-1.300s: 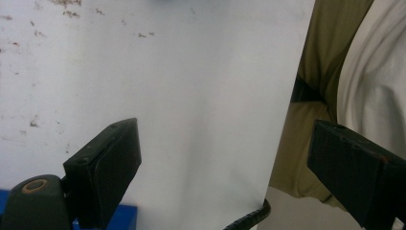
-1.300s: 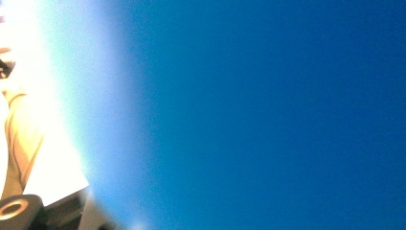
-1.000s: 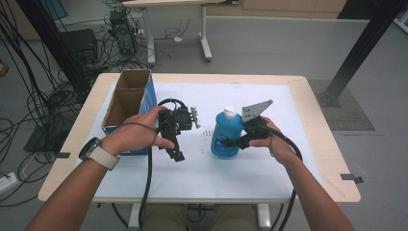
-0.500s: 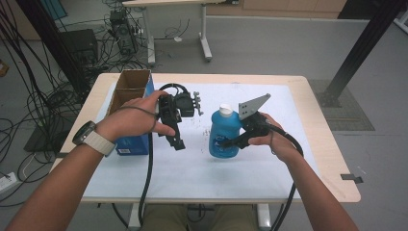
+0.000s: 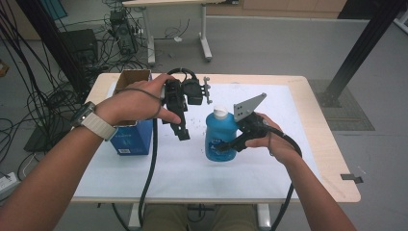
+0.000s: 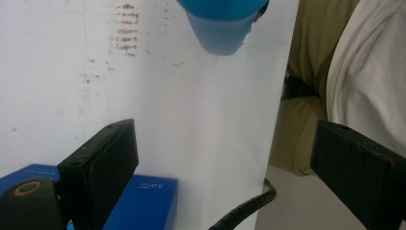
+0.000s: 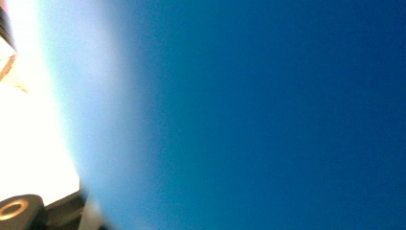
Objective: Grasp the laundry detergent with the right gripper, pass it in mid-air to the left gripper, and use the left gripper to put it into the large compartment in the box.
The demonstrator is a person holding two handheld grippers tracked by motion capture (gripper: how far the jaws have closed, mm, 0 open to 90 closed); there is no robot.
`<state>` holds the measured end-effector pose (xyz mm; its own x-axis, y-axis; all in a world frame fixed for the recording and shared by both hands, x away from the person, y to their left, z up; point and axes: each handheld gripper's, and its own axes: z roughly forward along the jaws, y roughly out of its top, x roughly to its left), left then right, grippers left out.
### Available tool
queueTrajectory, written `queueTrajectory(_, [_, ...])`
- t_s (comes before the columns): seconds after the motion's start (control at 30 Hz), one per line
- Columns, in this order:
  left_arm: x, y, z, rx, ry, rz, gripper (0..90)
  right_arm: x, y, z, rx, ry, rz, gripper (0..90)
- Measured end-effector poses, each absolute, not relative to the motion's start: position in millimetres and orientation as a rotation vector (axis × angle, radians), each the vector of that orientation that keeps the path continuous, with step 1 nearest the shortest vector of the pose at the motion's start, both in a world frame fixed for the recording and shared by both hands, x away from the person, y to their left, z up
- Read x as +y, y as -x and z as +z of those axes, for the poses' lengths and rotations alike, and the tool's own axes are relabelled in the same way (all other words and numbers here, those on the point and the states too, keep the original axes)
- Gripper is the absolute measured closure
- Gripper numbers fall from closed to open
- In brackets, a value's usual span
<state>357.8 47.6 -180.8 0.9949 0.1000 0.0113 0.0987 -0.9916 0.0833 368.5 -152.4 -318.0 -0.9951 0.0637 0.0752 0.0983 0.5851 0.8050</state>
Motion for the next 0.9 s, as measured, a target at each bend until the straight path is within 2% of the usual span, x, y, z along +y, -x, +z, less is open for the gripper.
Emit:
queueTrajectory(0.47, [31,-357,-157,0.103,-3.103,0.007,9.4,-136,-364,-316,-2.762,0.142,-1.390,43.3])
queueTrajectory(0.9, [22,-355,-151,0.060,-3.134,-0.005,9.3,-122,-361,-317,-2.763,0.120,-1.373,43.4])
